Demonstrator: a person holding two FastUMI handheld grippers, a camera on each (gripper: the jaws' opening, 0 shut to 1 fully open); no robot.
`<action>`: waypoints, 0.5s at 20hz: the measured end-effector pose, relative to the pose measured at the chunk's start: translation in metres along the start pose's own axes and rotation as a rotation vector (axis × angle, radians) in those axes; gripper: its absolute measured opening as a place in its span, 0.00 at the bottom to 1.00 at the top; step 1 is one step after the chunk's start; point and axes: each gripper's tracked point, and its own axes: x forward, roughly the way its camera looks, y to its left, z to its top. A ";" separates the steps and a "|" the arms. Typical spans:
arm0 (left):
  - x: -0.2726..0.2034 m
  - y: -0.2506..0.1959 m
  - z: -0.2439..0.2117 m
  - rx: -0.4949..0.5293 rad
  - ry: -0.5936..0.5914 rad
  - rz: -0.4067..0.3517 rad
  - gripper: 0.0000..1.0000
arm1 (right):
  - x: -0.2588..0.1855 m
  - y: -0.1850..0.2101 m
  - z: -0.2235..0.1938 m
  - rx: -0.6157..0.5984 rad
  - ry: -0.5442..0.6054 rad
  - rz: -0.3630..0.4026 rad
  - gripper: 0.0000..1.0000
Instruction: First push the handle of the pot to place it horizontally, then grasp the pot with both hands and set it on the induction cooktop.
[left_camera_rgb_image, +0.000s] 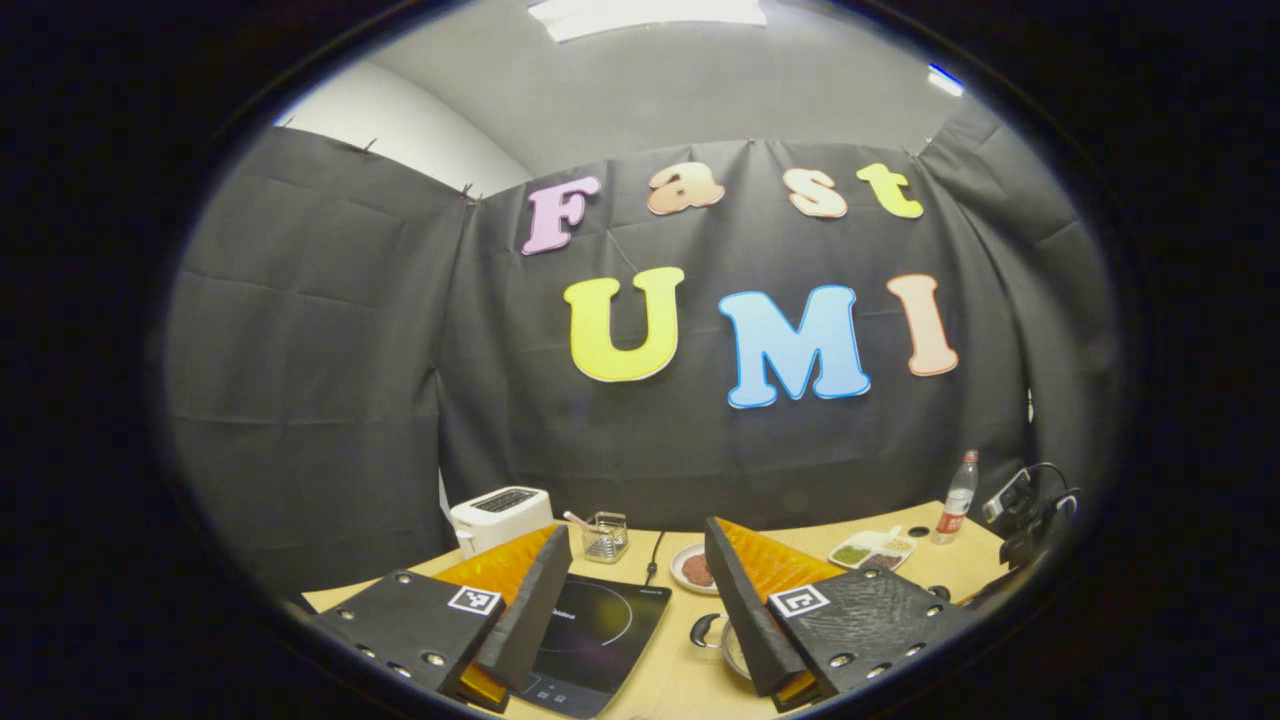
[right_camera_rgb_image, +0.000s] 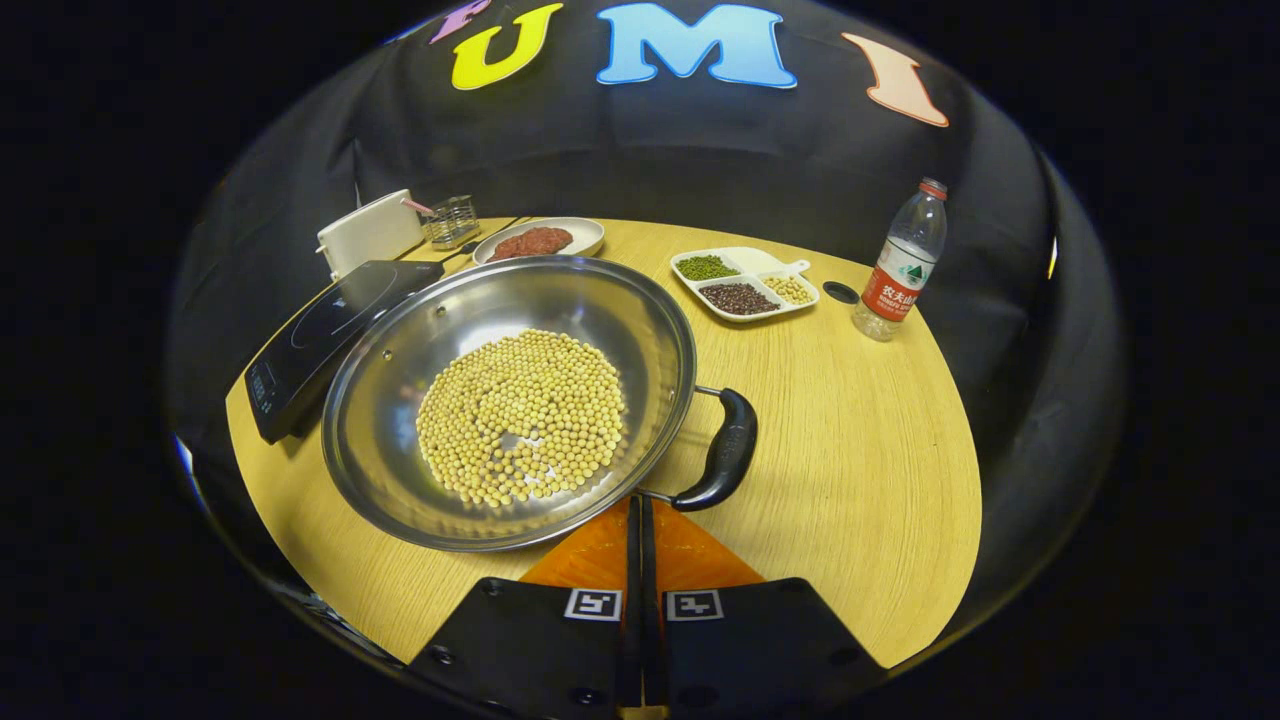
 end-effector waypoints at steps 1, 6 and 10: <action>0.001 -0.002 -0.003 0.002 0.003 0.001 0.79 | 0.002 -0.003 0.002 0.008 -0.009 -0.009 0.02; 0.005 -0.018 -0.007 0.026 0.011 -0.012 0.79 | -0.001 -0.008 0.008 0.066 -0.046 -0.011 0.00; 0.016 -0.029 -0.018 0.044 0.021 -0.060 0.79 | -0.037 -0.006 0.035 0.100 -0.199 -0.012 0.18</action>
